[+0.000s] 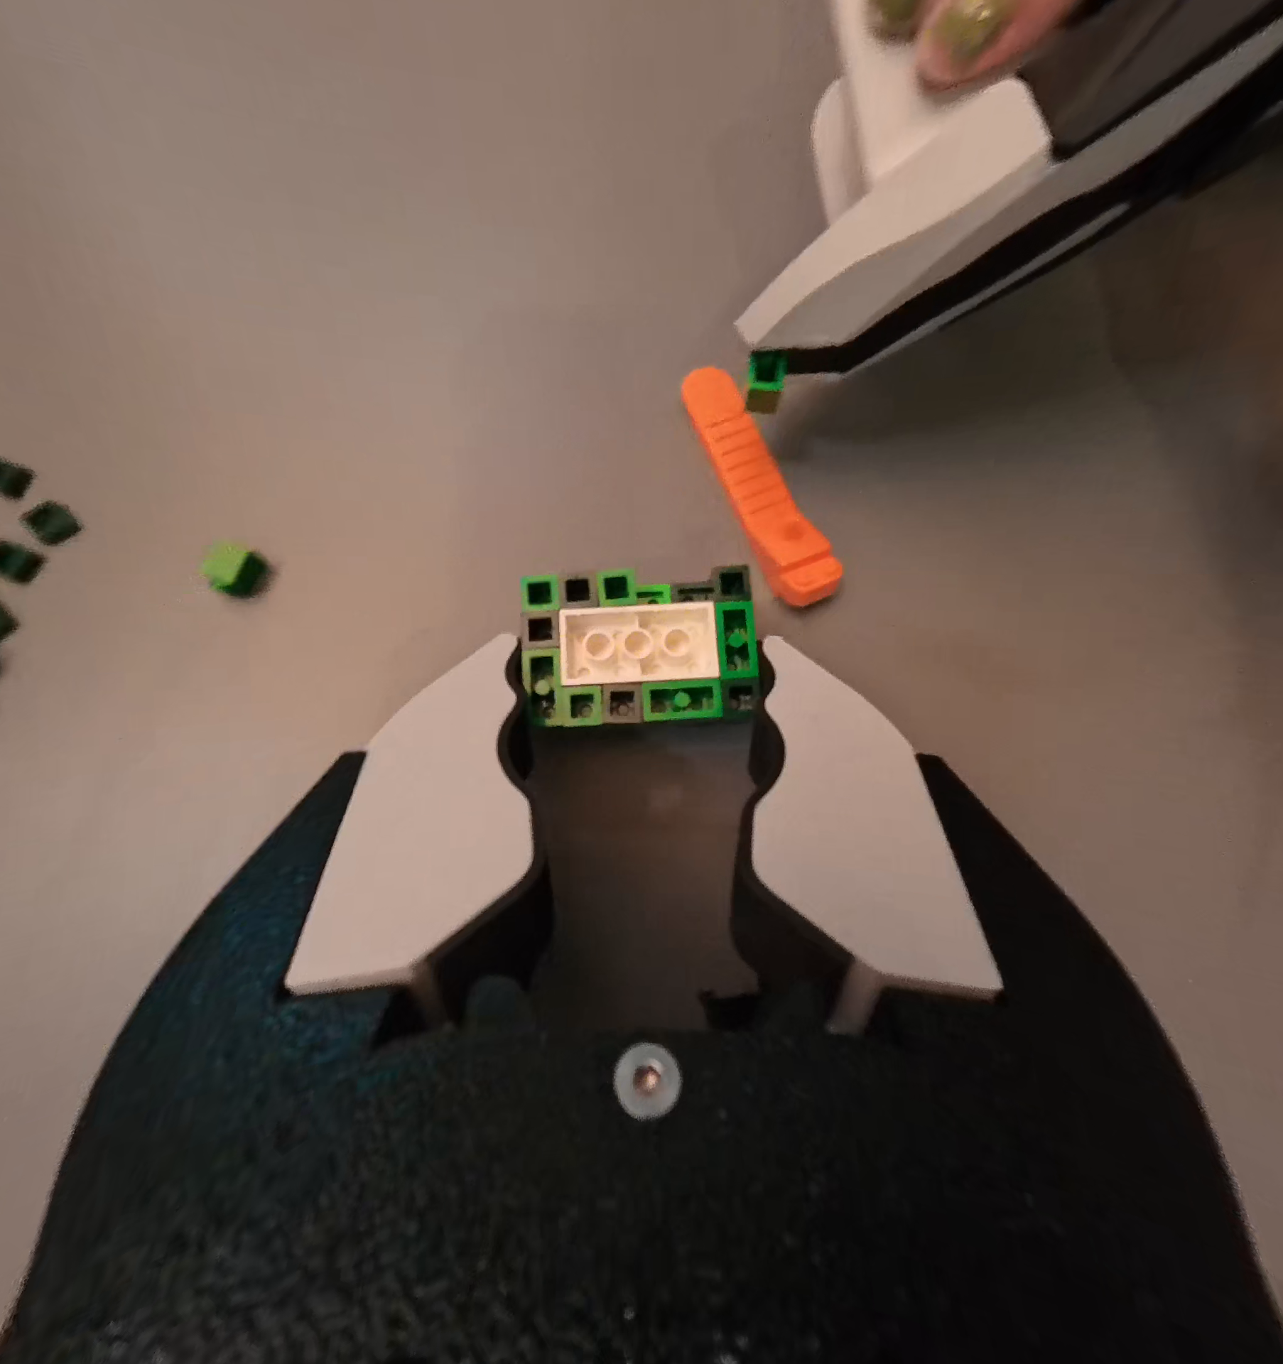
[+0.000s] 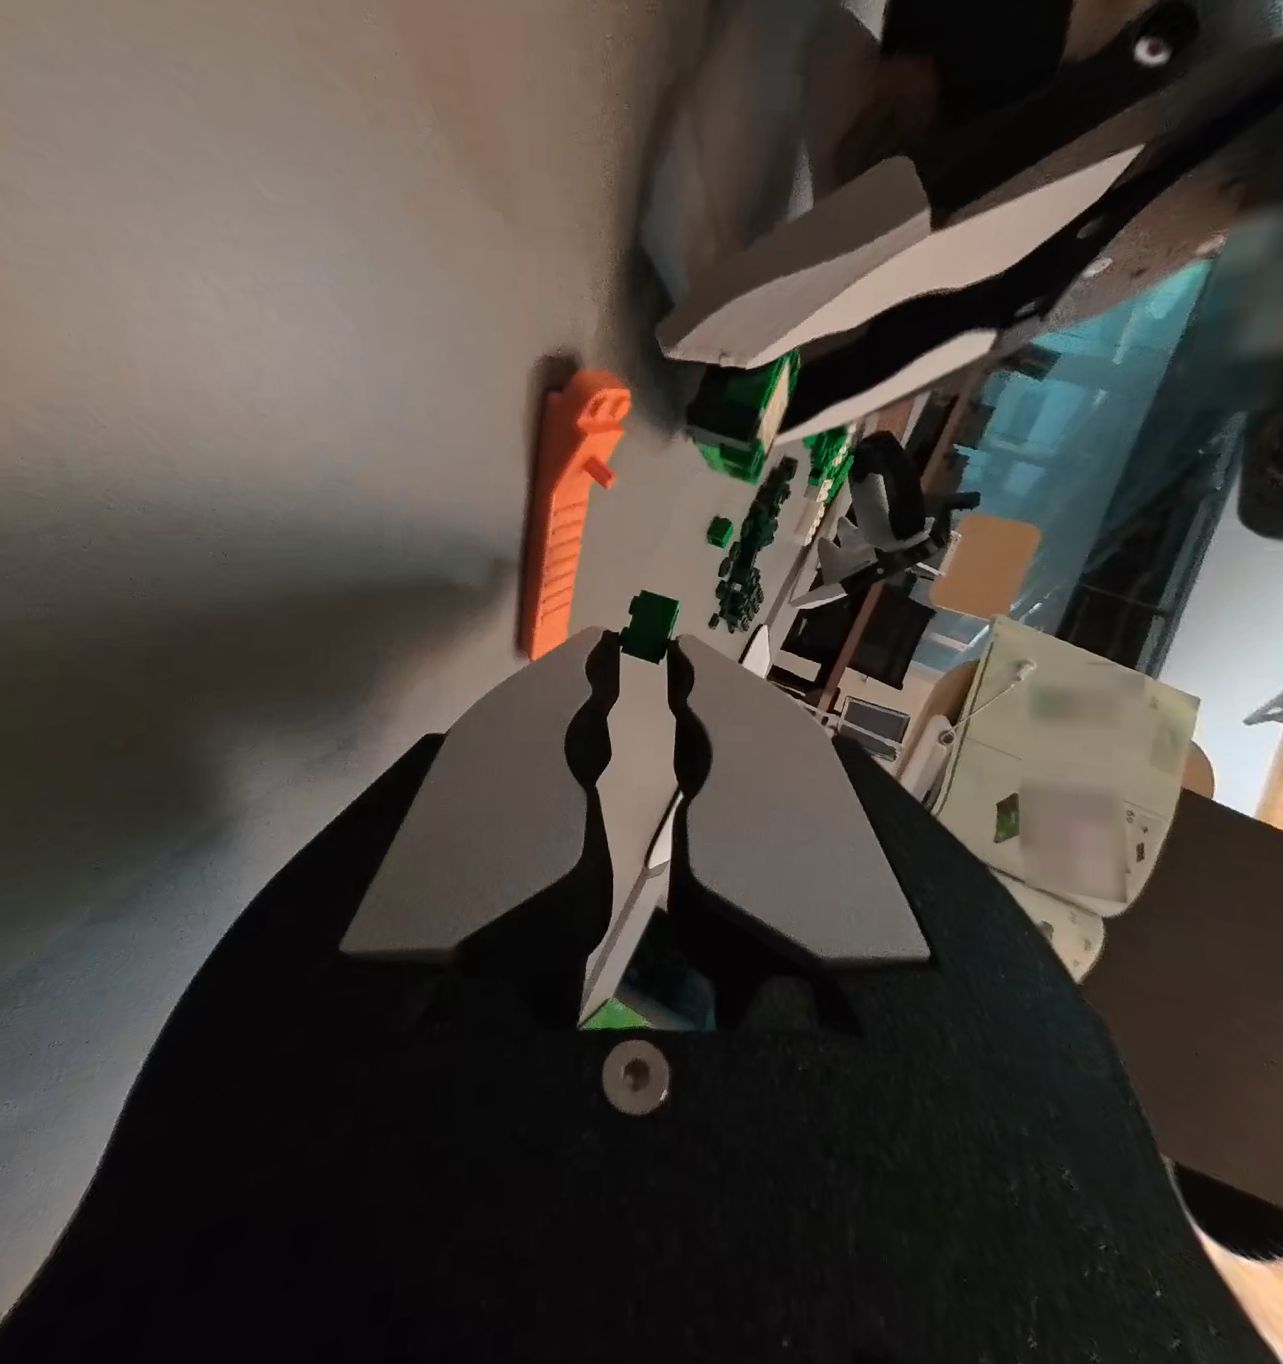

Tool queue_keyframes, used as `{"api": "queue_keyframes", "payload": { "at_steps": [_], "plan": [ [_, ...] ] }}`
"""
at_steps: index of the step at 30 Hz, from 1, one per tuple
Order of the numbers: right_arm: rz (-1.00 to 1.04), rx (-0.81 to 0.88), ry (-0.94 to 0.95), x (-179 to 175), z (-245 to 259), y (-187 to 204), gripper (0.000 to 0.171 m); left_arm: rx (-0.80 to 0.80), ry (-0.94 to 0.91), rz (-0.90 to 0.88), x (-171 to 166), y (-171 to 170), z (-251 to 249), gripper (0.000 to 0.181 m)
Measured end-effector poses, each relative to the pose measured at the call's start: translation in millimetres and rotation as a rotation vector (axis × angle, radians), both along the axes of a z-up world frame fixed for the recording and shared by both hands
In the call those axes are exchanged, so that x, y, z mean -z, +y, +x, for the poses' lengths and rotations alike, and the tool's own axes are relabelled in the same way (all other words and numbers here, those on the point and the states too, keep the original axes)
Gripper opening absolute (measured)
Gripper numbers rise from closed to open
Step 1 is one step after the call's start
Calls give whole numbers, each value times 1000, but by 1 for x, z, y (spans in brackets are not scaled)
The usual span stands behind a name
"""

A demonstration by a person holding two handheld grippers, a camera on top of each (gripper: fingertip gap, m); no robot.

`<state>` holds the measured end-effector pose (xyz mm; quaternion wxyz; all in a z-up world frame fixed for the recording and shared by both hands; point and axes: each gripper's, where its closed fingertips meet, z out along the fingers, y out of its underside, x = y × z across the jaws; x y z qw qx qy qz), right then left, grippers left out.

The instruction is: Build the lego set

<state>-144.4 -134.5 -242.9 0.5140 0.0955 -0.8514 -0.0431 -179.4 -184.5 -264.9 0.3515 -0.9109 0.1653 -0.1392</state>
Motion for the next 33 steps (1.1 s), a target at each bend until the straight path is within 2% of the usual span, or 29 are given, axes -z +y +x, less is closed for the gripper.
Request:
{"api": "queue_keyframes", "payload": {
  "at_steps": [3, 10, 12, 17, 24, 29, 33],
  "plan": [
    [-31, 7, 50, -10, -6, 0, 12, -62, 2, -9, 0, -1, -13, 57],
    [-69, -6, 144, -25, -20, -6, 12, -48, 45, -20, 1, -1, -8, 63],
    [-69, -6, 165, -28, -23, -8, 12, -46, 61, 34, -7, 3, -8, 62],
    [-85, -26, 210, -37, -29, -19, 12, -1, -24, 315, -55, 15, 12, 44],
    [-56, -61, 240, -42, -33, -30, 12, 9, 24, 393, -61, 19, 21, 19],
    [-54, -66, 237, -41, -31, -32, 12, 6, 30, 368, -56, 19, 18, 8],
    [-71, -62, 239, -44, -30, -33, 12, 24, 102, 405, -57, 18, 17, 7]
  ]
}}
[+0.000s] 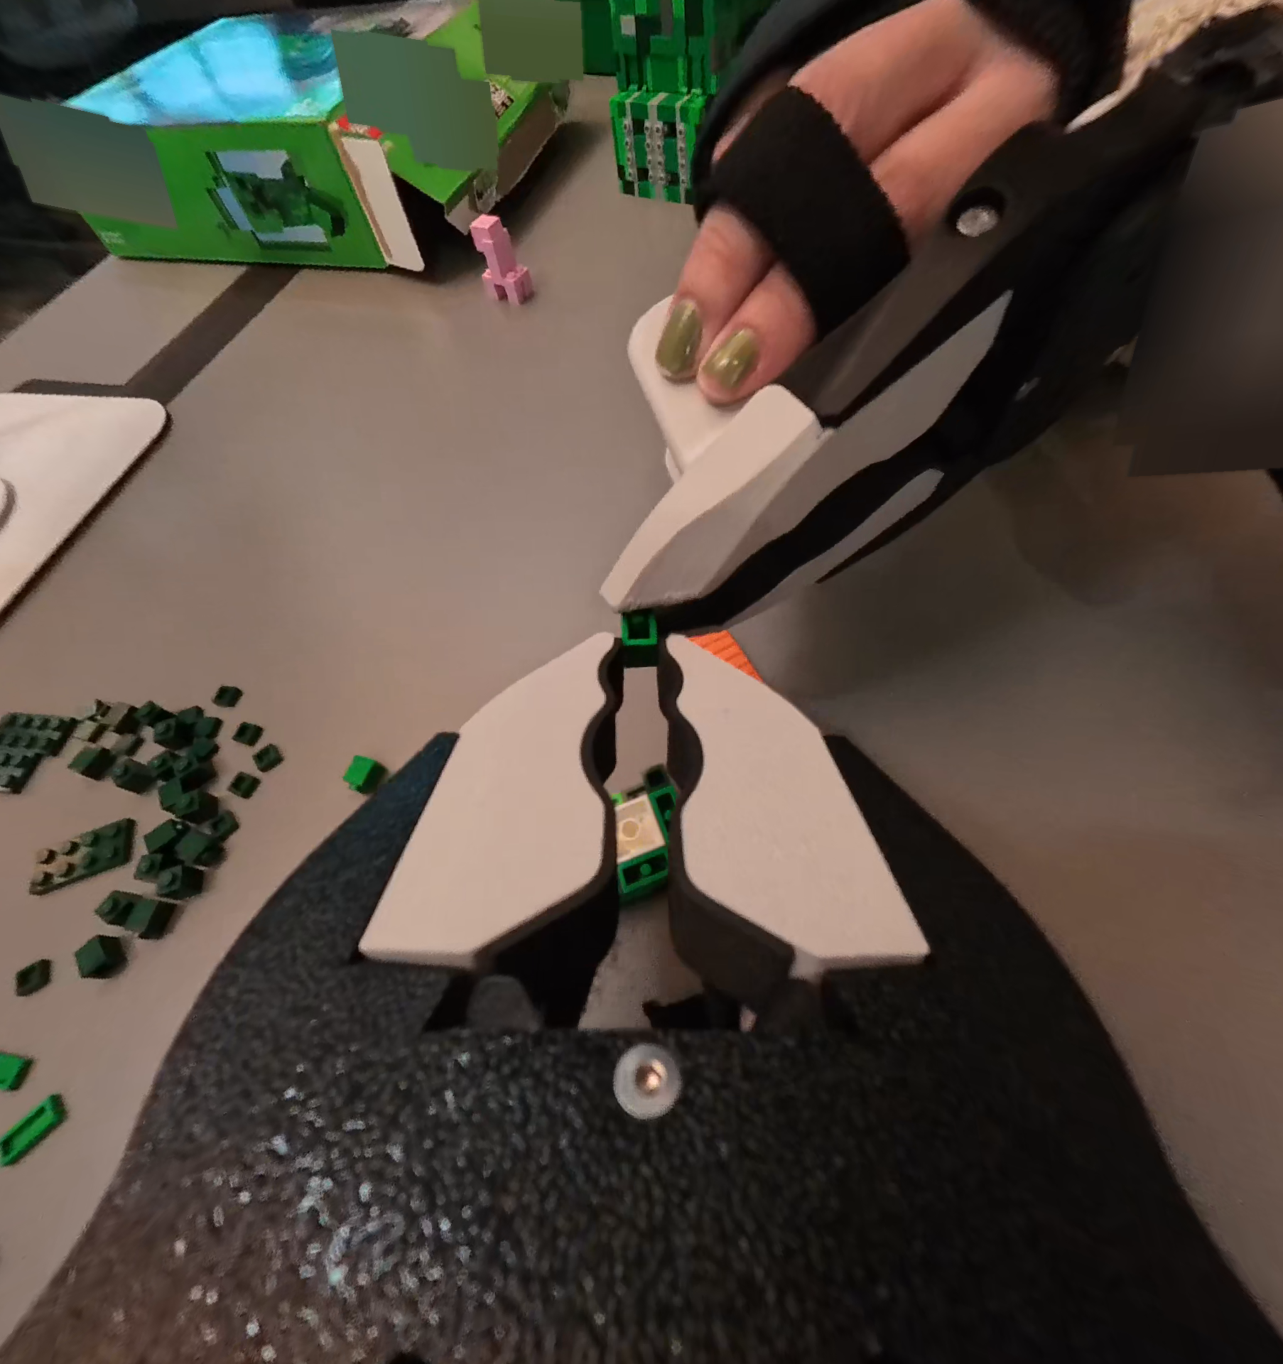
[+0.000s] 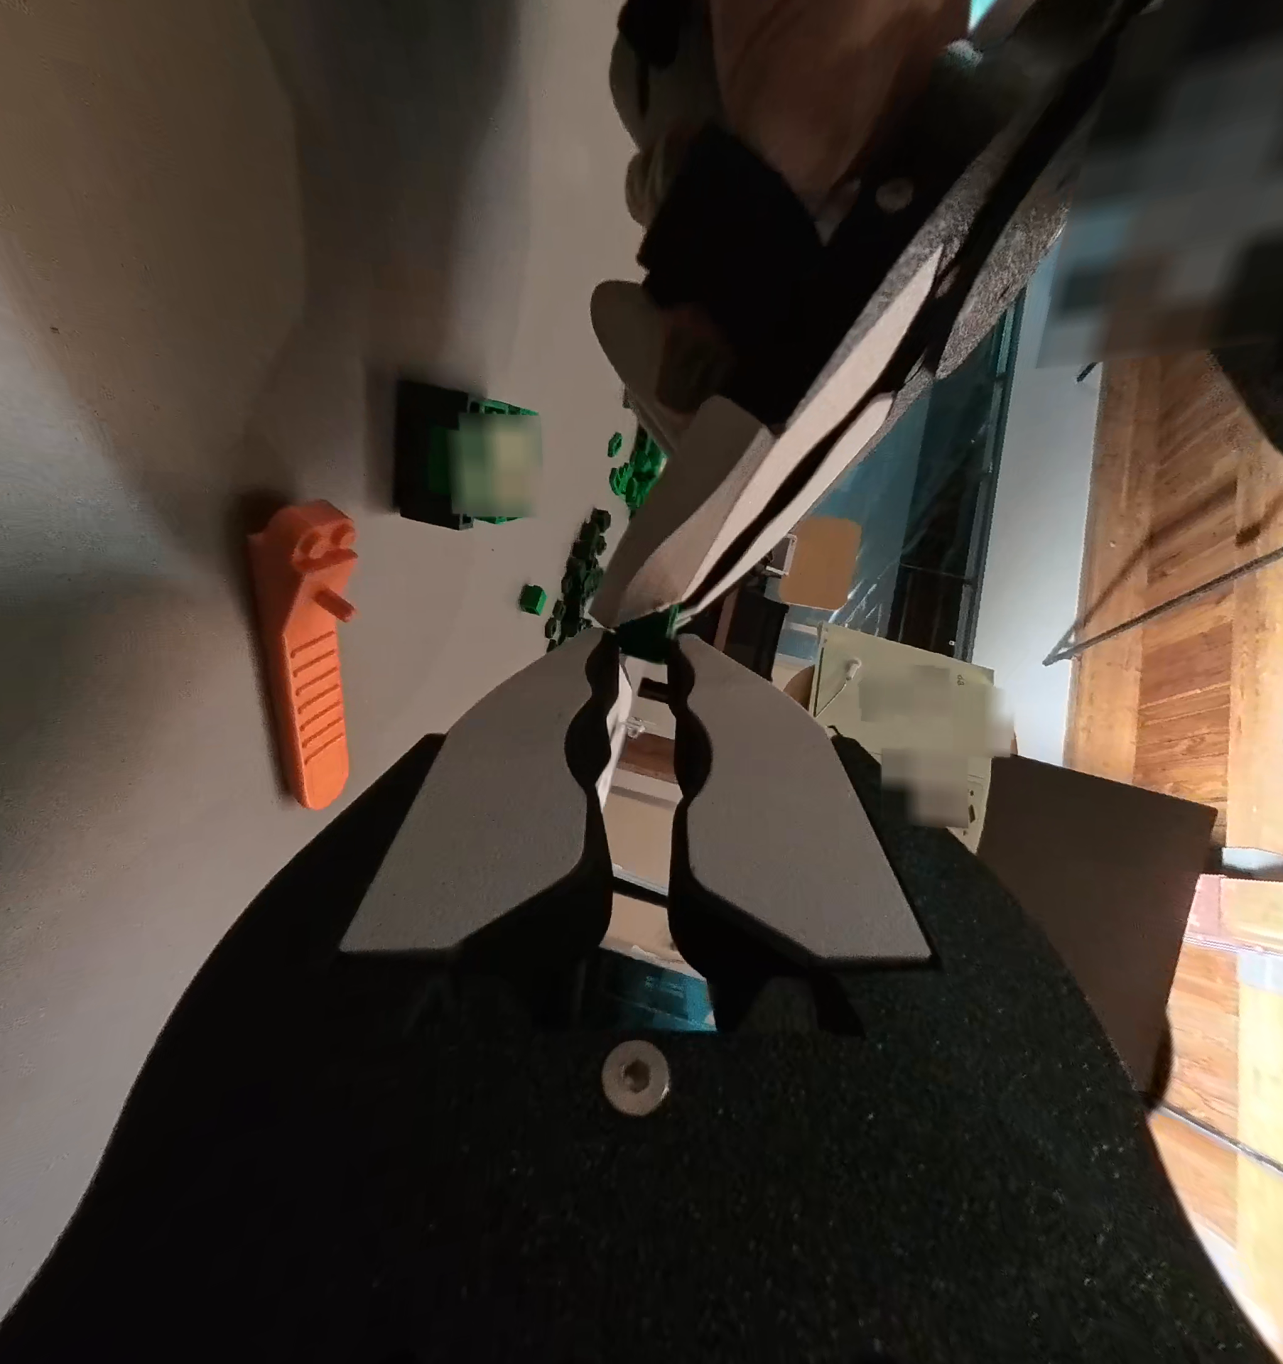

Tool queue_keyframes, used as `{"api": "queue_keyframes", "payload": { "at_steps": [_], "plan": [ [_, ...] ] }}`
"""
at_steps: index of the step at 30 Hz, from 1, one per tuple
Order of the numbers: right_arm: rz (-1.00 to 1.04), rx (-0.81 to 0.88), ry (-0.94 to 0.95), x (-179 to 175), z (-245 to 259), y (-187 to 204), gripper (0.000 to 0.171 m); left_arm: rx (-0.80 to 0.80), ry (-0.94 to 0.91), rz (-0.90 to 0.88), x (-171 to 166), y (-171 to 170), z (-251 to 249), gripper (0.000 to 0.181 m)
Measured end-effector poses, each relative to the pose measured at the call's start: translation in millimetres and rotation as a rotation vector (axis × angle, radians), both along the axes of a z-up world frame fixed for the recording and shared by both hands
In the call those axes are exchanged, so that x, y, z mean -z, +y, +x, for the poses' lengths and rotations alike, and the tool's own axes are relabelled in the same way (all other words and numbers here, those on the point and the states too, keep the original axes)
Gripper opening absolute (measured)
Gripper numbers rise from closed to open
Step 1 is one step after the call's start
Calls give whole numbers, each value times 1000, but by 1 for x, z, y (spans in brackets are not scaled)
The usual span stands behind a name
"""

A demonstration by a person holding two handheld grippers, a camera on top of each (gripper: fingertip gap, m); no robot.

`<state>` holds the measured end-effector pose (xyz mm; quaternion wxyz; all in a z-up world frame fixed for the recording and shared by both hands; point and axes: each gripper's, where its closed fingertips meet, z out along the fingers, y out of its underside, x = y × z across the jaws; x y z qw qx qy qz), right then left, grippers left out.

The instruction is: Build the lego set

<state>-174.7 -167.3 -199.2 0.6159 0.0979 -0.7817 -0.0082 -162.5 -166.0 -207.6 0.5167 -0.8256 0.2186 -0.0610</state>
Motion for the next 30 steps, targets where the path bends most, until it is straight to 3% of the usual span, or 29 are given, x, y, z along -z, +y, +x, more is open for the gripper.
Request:
{"api": "queue_keyframes", "payload": {
  "at_steps": [4, 7, 11, 16, 30],
  "plan": [
    [-135, -25, -42, -3, 6, -3, 12, 45, 25, 21, -3, -3, 3, 7],
    [-440, -5, -281, 2, 18, -3, 25, 59, 100, -13, 5, -6, -1, 7],
    [-728, 89, -579, 2, 27, -5, 19, 76, 228, -64, 17, -8, -1, 7],
    [-781, 174, -747, 9, 27, -15, 16, 102, 321, -96, 27, -8, 6, 7],
    [-741, 200, -830, 27, 26, -15, 8, 145, 295, -107, 29, -11, 13, 7]
  ]
}}
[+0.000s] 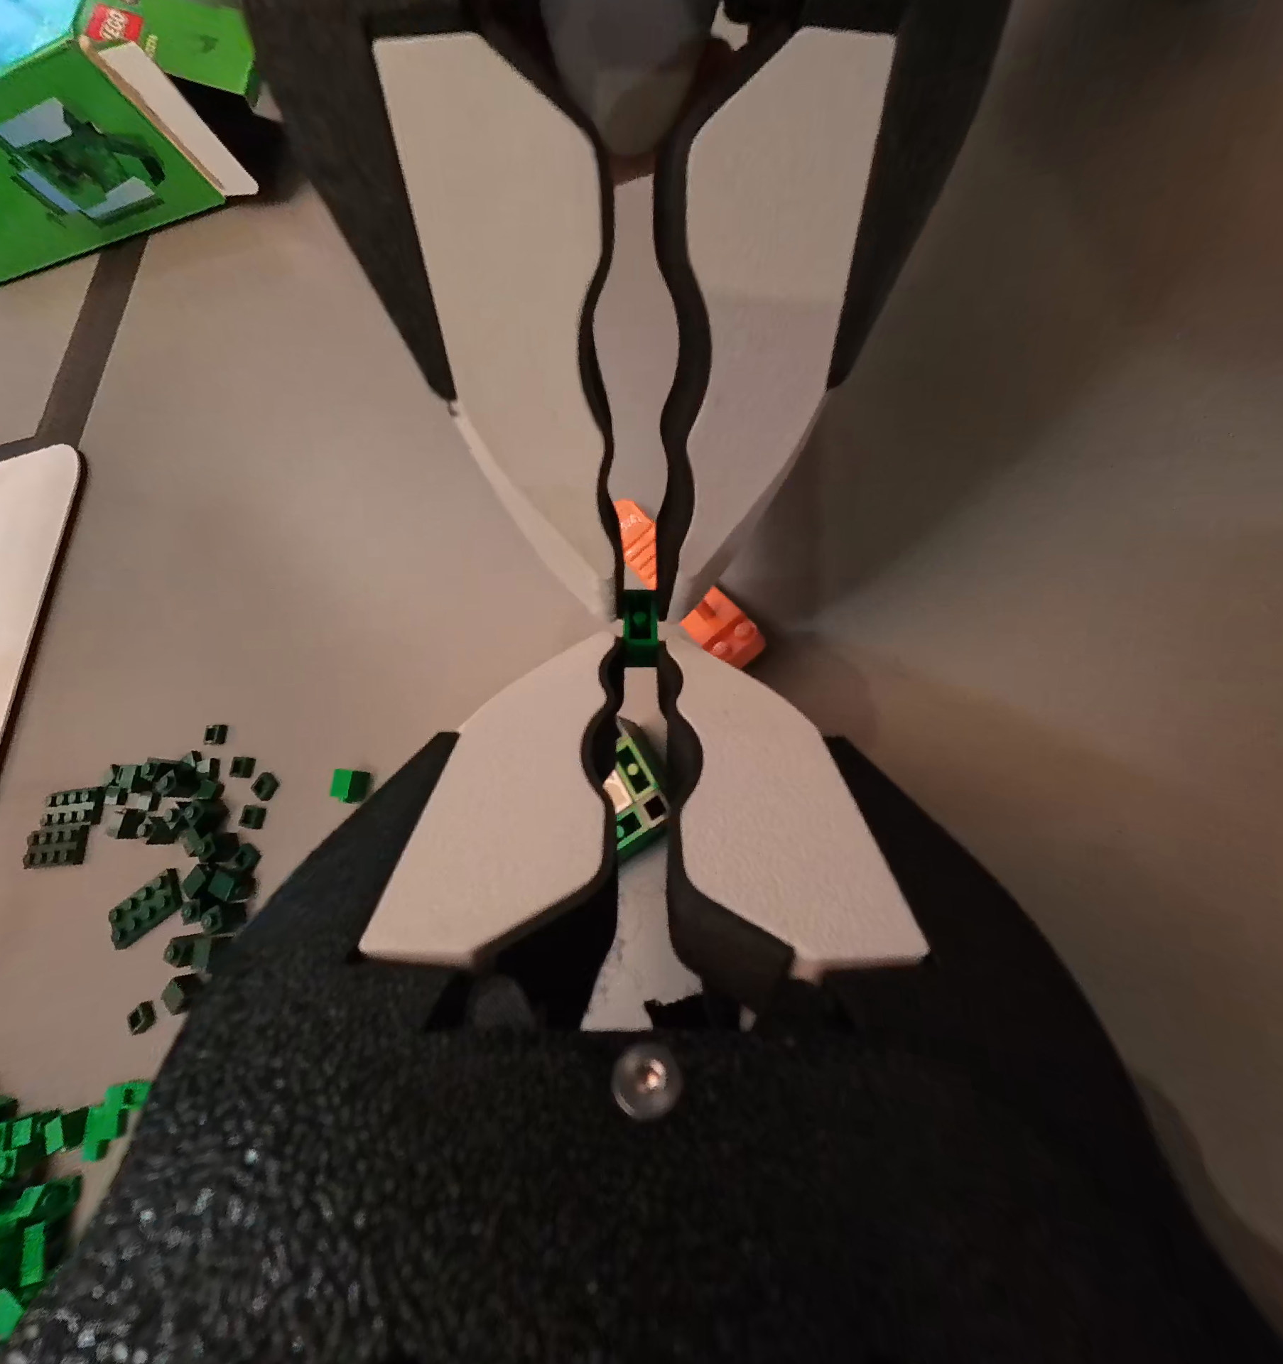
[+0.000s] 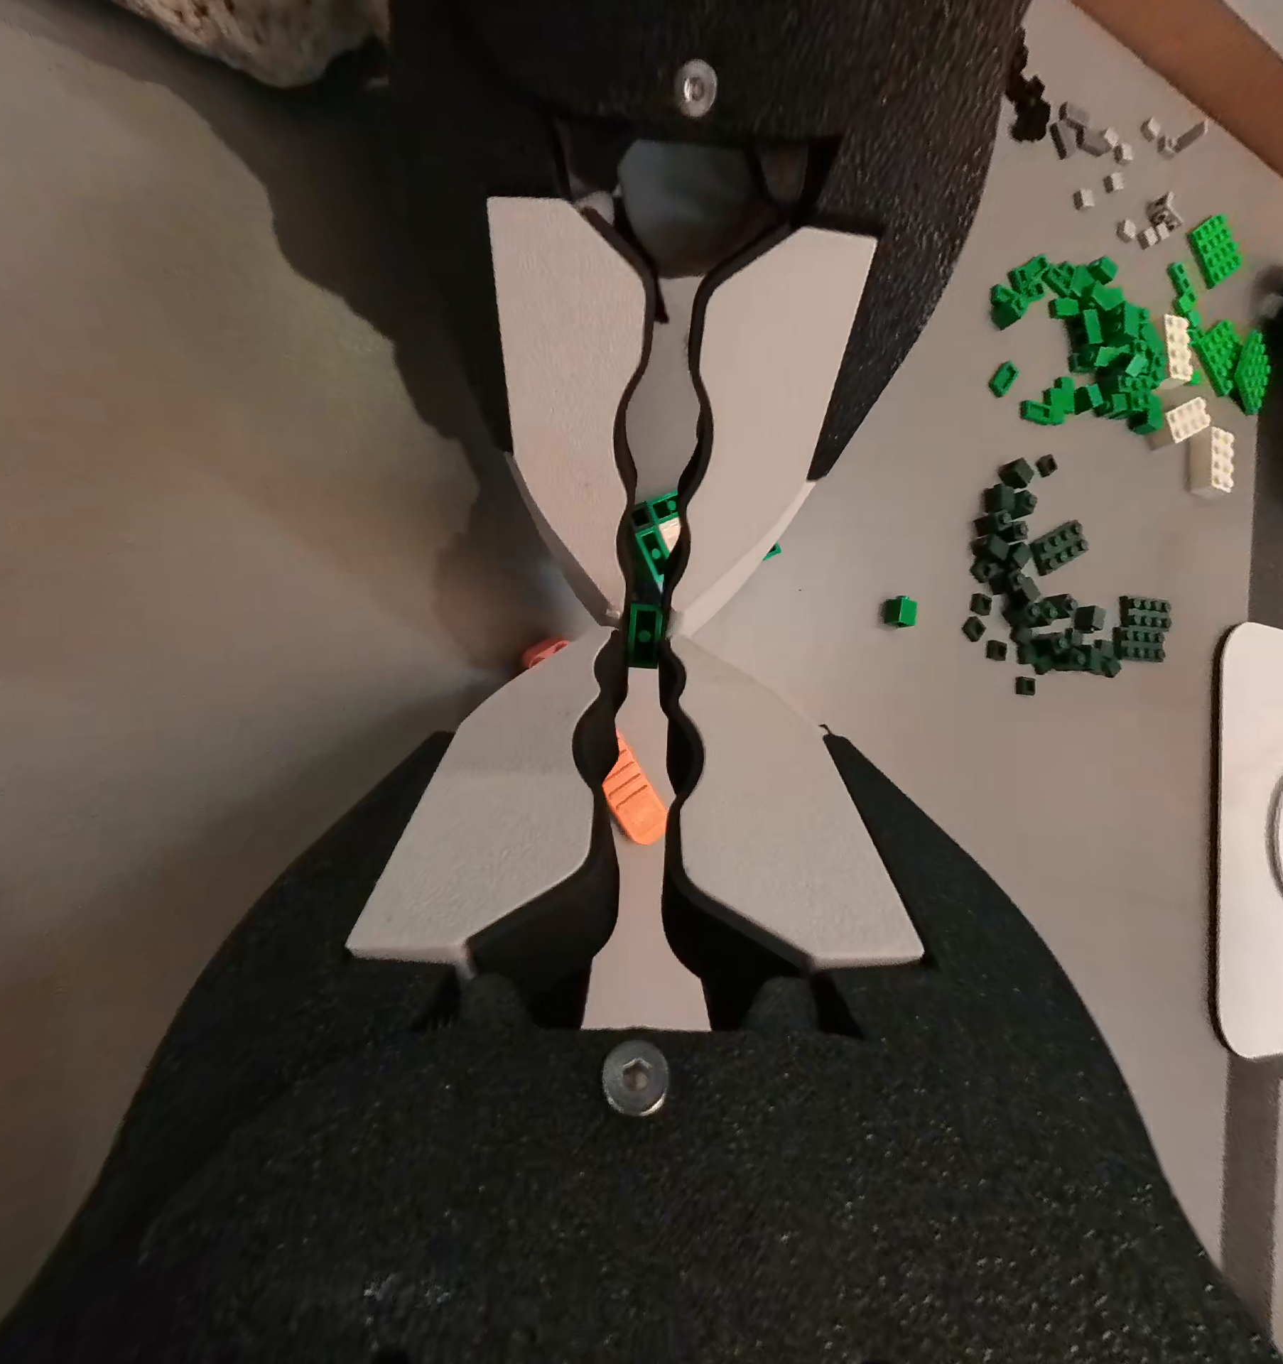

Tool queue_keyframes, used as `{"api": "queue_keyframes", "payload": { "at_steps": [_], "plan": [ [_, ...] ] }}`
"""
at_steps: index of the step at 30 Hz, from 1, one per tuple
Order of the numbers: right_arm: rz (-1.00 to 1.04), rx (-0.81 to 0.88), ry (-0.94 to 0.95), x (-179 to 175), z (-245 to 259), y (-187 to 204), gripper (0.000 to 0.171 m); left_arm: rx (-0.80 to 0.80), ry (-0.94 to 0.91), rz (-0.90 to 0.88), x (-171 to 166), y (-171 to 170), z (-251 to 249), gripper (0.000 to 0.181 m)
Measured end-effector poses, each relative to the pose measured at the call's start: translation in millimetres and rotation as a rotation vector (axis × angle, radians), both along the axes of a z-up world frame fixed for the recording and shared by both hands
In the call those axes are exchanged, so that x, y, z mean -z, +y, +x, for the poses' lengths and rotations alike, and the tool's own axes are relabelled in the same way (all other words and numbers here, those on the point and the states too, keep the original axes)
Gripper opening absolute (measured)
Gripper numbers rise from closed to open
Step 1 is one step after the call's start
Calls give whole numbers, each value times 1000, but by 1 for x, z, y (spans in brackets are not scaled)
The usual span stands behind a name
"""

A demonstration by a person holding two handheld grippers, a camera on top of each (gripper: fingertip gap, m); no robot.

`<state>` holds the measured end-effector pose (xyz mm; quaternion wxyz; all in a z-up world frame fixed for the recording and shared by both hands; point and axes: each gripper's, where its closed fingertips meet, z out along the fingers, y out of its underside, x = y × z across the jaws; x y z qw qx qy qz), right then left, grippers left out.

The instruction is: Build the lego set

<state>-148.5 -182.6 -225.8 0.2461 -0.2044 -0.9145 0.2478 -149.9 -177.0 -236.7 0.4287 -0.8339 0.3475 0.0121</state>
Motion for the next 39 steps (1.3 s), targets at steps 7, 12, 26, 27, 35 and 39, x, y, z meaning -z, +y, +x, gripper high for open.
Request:
{"api": "queue_keyframes", "payload": {
  "at_steps": [7, 12, 26, 27, 35, 39],
  "plan": [
    [-70, 181, 45, -8, -10, 25, 7, -266, -78, -235, 24, -12, -47, 103],
    [-112, 299, 88, -15, -15, 43, 7, -267, -191, -296, 34, -13, -43, 89],
    [-264, 360, 56, -16, -13, 46, 7, -372, -169, -372, 35, -20, -40, 73],
    [-277, 374, 48, -15, -14, 46, 7, -377, -178, -369, 34, -19, -40, 68],
    [-361, 568, 50, -19, -15, 68, 7, -438, -168, -192, 22, 4, -46, 55],
    [-429, 684, 156, -43, -19, 85, 7, -479, -206, 56, -2, 39, -42, 55]
  ]
}}
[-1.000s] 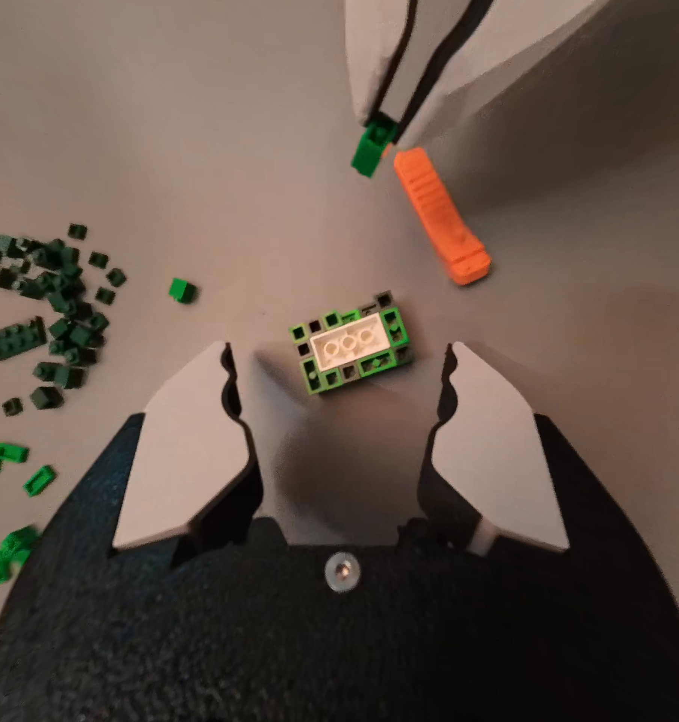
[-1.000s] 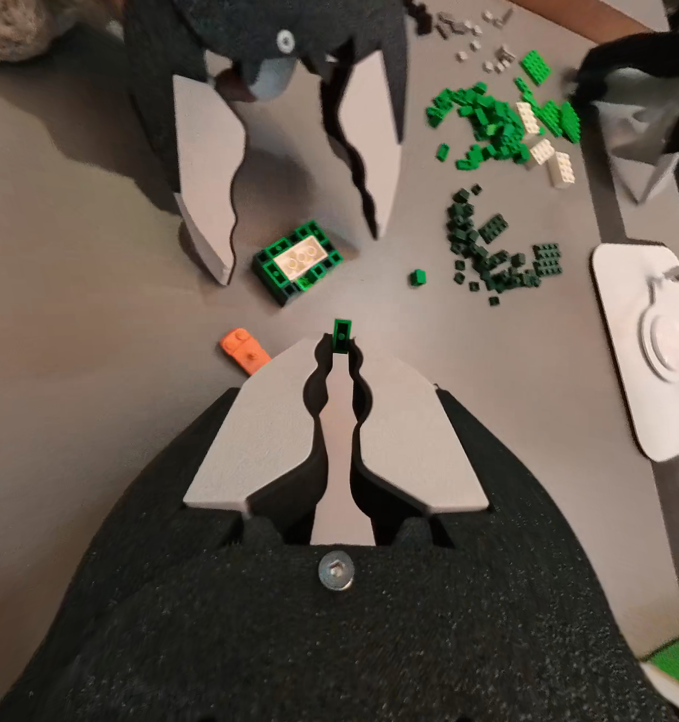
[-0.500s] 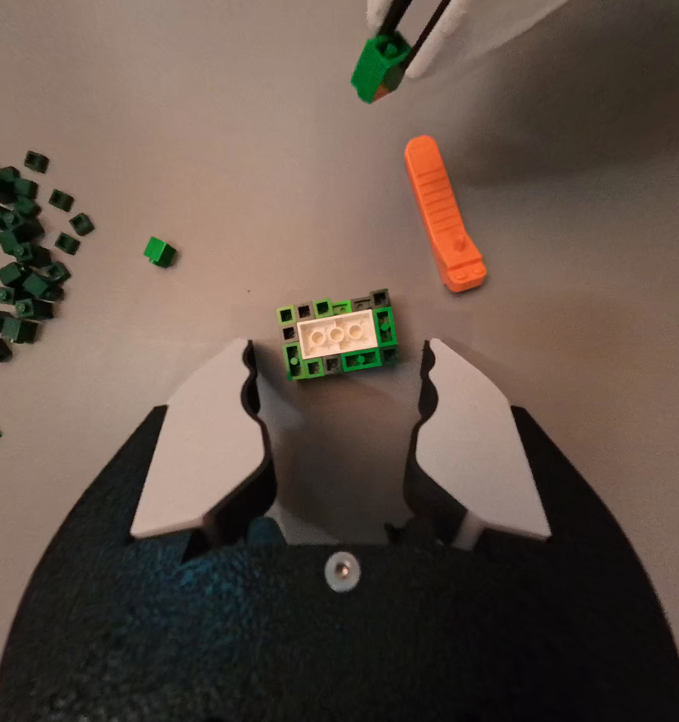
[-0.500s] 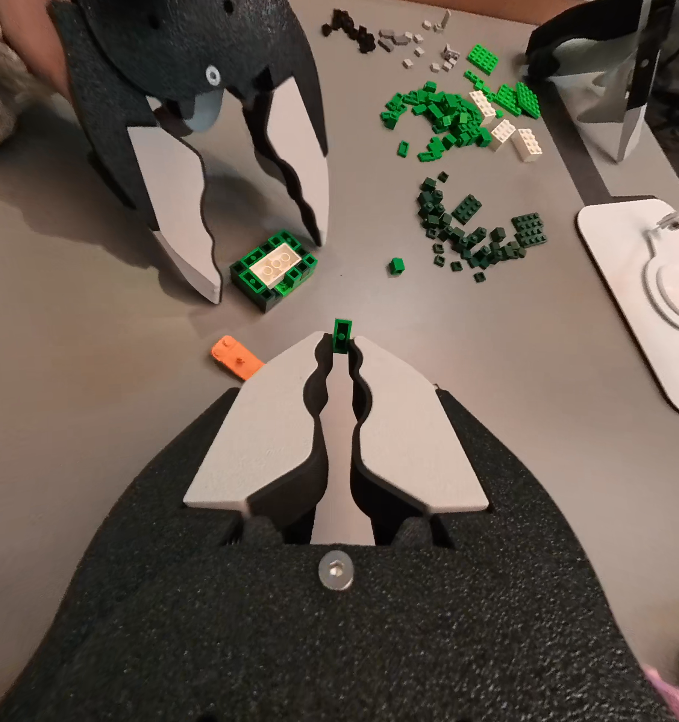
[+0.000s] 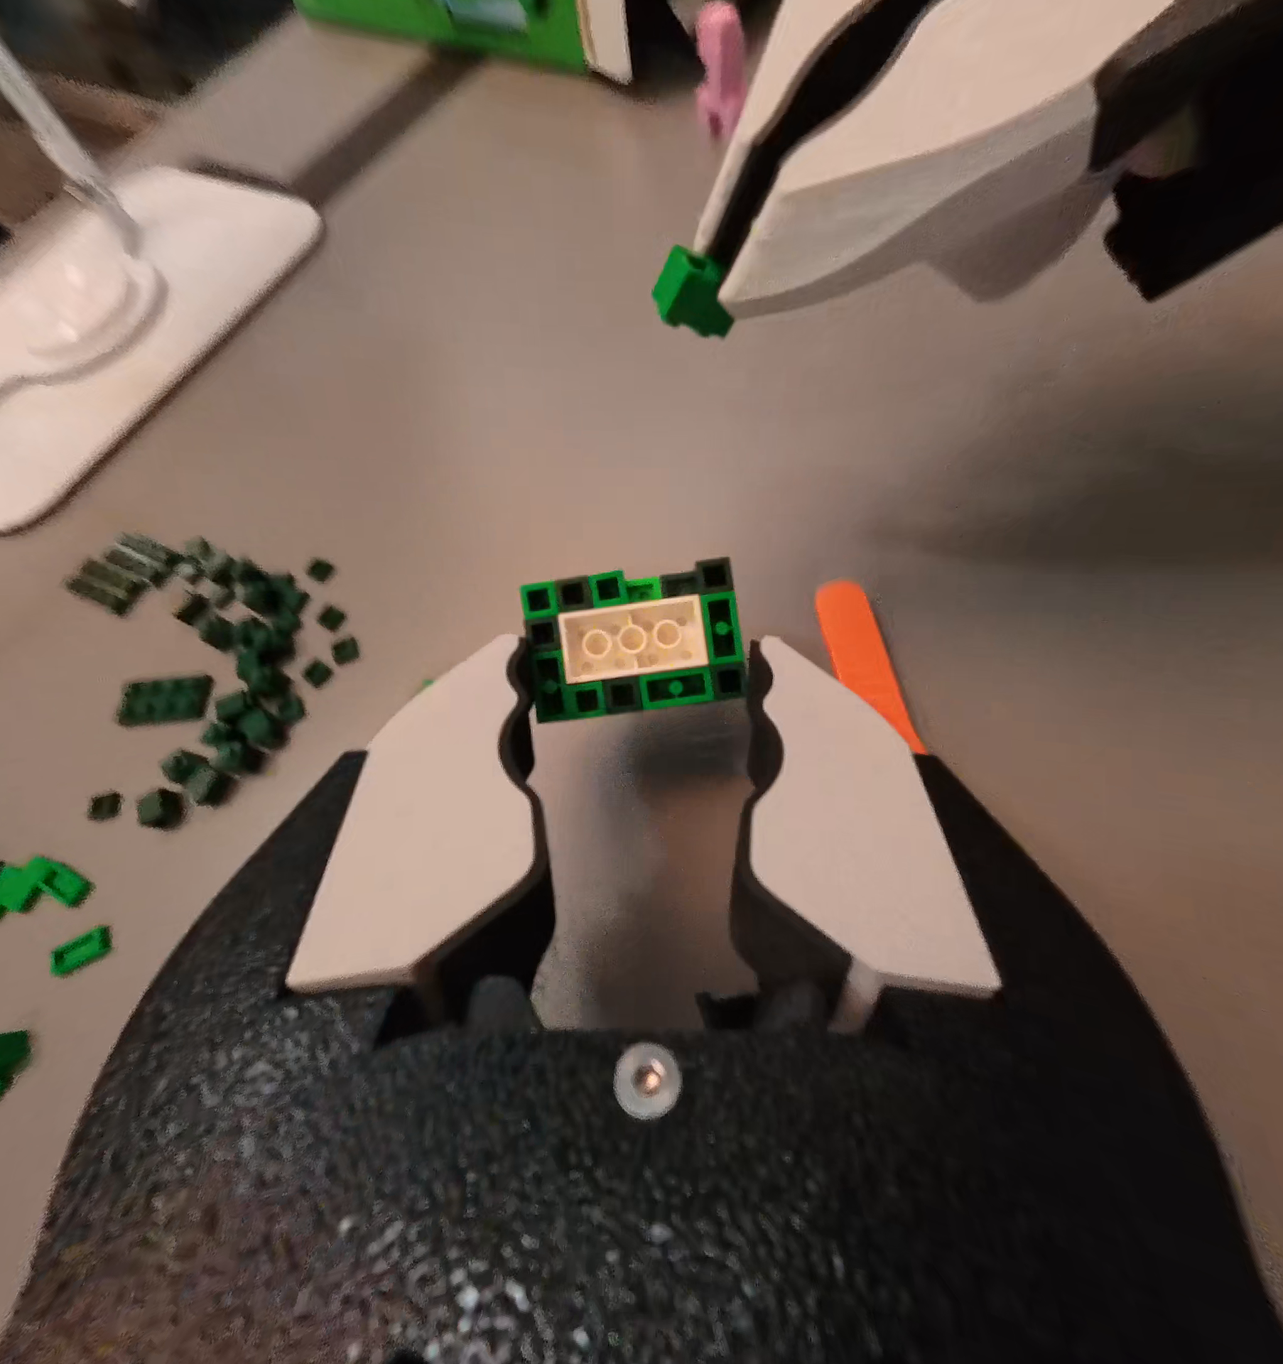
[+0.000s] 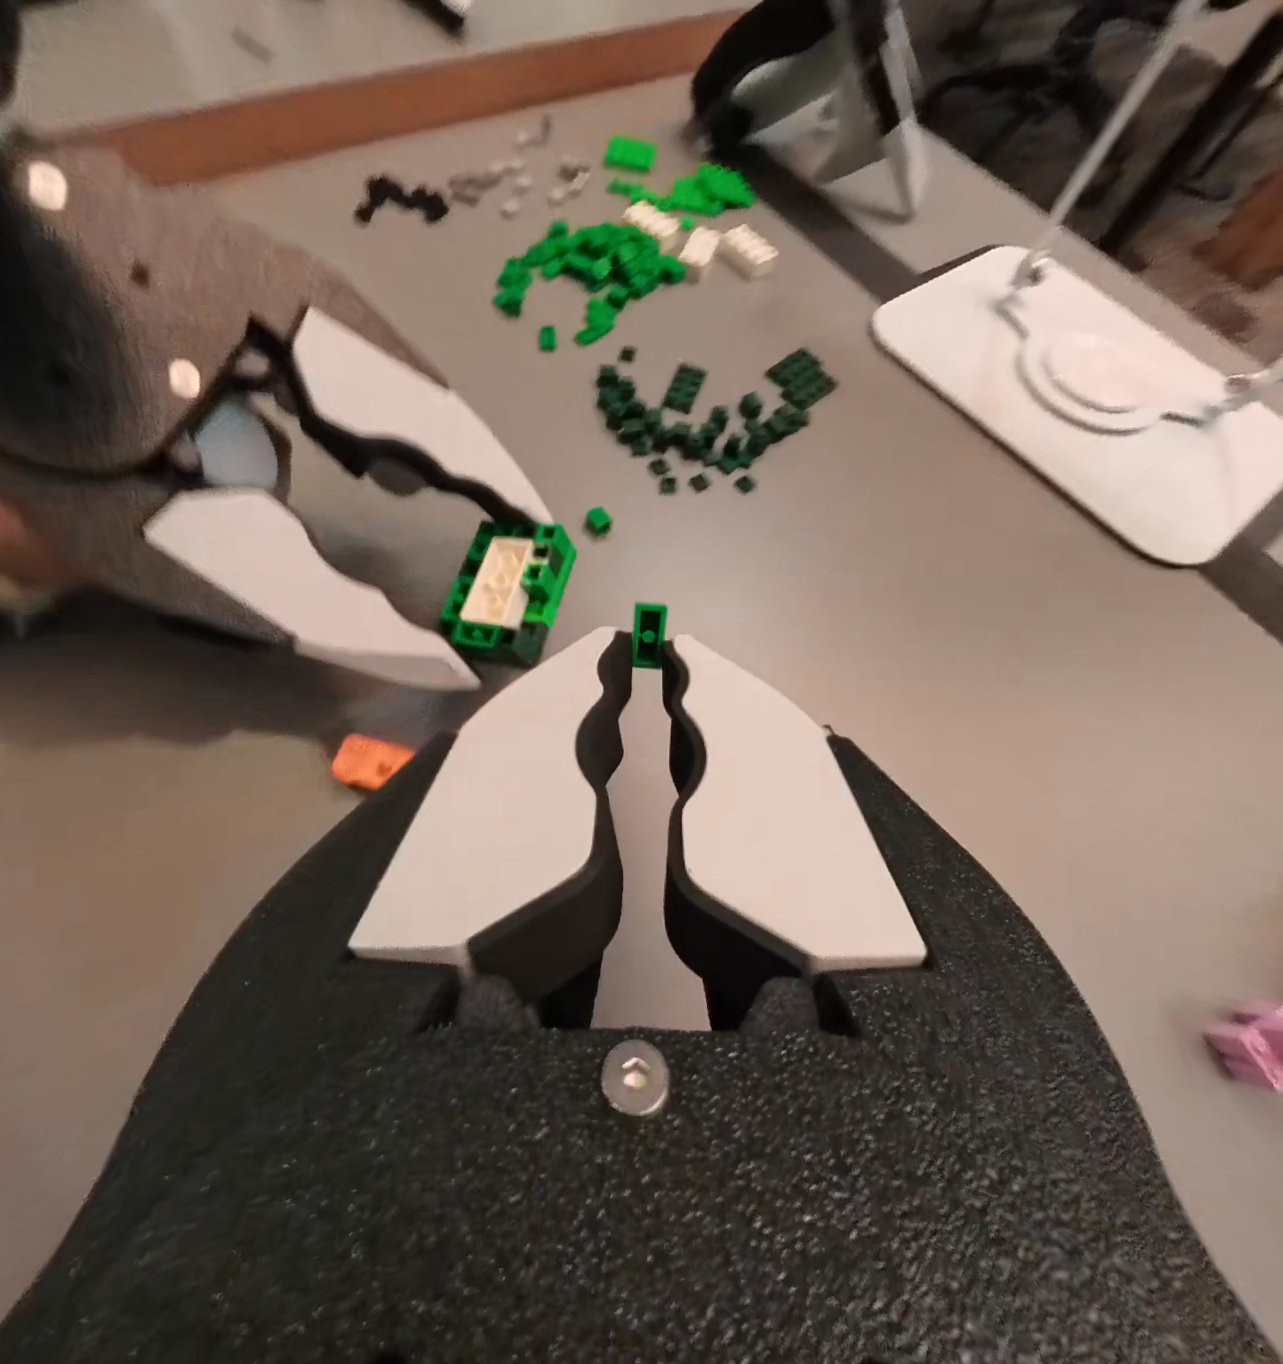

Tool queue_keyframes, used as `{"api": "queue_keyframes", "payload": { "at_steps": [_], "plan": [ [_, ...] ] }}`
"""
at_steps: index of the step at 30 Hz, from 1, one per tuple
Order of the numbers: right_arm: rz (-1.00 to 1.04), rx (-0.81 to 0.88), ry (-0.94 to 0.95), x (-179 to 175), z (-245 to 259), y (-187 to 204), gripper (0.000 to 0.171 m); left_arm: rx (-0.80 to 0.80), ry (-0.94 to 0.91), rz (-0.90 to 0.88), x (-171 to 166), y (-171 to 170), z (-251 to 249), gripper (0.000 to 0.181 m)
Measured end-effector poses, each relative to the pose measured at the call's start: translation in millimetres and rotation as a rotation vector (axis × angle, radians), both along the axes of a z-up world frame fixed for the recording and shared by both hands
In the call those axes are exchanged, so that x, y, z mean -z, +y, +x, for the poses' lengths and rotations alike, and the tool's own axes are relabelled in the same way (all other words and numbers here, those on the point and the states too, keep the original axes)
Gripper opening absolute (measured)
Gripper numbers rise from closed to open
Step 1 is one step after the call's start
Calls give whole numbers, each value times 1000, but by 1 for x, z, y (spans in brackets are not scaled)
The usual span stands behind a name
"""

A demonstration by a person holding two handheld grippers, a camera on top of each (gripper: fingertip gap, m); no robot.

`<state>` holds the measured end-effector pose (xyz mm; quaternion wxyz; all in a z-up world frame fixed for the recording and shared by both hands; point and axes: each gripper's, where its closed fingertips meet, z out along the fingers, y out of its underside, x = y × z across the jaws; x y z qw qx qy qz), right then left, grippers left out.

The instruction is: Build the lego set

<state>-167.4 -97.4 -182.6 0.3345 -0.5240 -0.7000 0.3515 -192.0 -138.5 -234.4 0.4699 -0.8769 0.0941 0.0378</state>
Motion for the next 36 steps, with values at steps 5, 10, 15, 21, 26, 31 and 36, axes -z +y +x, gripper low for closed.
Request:
{"api": "queue_keyframes", "payload": {
  "at_steps": [5, 10, 15, 21, 26, 31, 36],
  "plan": [
    [-17, 125, 40, -13, -5, 17, 7, -63, 116, 118, -9, 36, 6, 55],
    [42, 164, 15, -8, 0, 30, 7, -45, 225, 183, -13, 59, 13, 55],
    [143, 279, 82, -10, 2, 39, 8, -30, 251, 251, -23, 57, 8, 55],
    [140, 314, 153, -16, 4, 27, 8, -31, 261, 245, -20, 55, 6, 55],
    [79, 284, 89, -2, 2, 19, 8, -48, 240, 229, -16, 58, 5, 54],
    [101, 277, 16, 14, 0, 18, 8, -25, 321, 199, -12, 59, 10, 55],
    [125, 272, -36, 23, 0, 16, 8, -20, 336, 187, -10, 58, 10, 55]
  ]
}}
